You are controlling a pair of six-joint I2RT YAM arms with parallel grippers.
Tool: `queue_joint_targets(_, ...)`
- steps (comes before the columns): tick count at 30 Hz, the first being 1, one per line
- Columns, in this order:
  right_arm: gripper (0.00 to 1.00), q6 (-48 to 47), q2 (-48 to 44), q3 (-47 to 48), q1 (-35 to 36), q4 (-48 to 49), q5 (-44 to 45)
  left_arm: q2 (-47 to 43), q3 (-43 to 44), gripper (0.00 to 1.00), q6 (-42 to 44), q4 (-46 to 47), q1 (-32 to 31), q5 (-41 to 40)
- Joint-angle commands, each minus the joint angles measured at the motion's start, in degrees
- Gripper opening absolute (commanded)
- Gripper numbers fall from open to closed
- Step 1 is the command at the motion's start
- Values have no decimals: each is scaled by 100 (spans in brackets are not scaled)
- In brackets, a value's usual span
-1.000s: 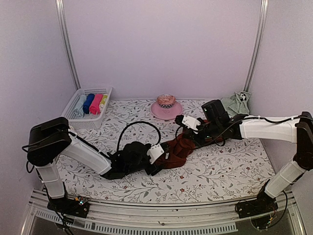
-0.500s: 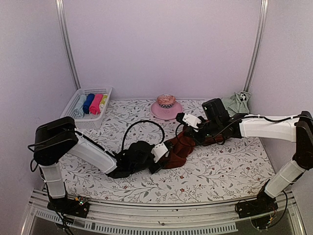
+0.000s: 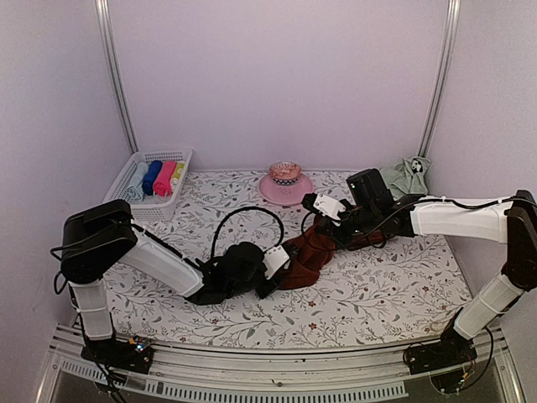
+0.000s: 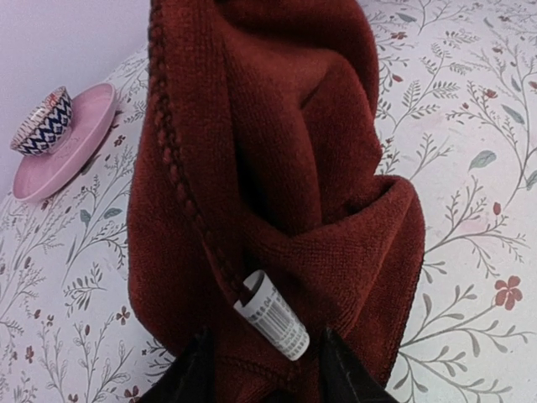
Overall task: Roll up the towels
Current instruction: Pass from the right arm to the left
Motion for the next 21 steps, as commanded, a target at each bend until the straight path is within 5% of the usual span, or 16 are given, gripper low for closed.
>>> queue_joint_targets(1, 2, 73, 57, 150, -46, 69, 52, 102, 153, 39, -77, -114, 5, -80)
queue_joint_targets(21, 2, 65, 69, 144, -55, 69, 49, 177, 368, 39, -139, -504, 88, -110)
